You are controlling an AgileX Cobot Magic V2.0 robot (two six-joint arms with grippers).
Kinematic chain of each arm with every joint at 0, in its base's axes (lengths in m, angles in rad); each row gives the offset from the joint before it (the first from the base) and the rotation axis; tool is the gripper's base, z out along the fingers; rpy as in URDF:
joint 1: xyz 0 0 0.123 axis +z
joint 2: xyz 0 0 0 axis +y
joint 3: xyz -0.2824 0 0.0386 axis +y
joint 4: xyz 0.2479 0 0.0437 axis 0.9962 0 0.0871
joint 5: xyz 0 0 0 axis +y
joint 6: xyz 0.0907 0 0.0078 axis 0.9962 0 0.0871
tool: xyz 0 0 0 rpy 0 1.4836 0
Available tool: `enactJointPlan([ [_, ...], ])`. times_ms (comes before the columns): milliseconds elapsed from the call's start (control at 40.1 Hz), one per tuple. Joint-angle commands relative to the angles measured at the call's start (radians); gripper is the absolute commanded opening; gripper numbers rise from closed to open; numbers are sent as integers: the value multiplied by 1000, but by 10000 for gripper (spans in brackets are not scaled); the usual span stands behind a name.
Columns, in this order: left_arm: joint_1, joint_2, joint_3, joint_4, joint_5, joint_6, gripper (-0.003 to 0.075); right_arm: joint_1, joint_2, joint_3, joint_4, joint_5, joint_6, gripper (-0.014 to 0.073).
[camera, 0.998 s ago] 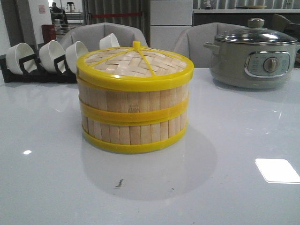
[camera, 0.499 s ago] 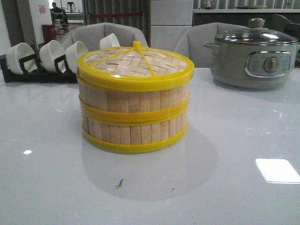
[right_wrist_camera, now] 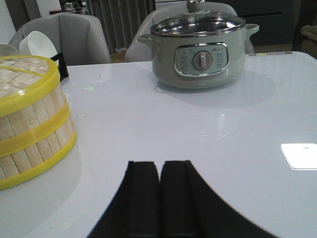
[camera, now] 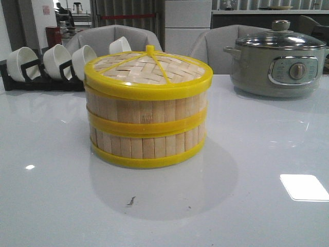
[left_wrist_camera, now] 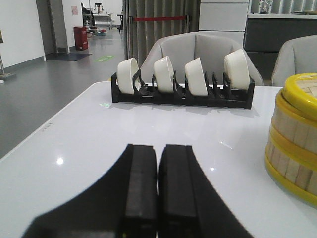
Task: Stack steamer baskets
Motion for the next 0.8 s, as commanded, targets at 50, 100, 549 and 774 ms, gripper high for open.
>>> enactJointPlan([
  [50,1,-11,1,-1,-79,0,86,-4,-21,-15,-4,-91,-5,26],
  [100,1,-11,1,-1,-79,0,86,-4,-21,-15,-4,-94,-5,26],
  [549,1,-11,1,-1,-79,0,86,-4,-21,-15,-25,-63,-5,26],
  [774,1,-11,1,-1,-79,0,86,-4,-21,-15,-25,-34,-5,26],
])
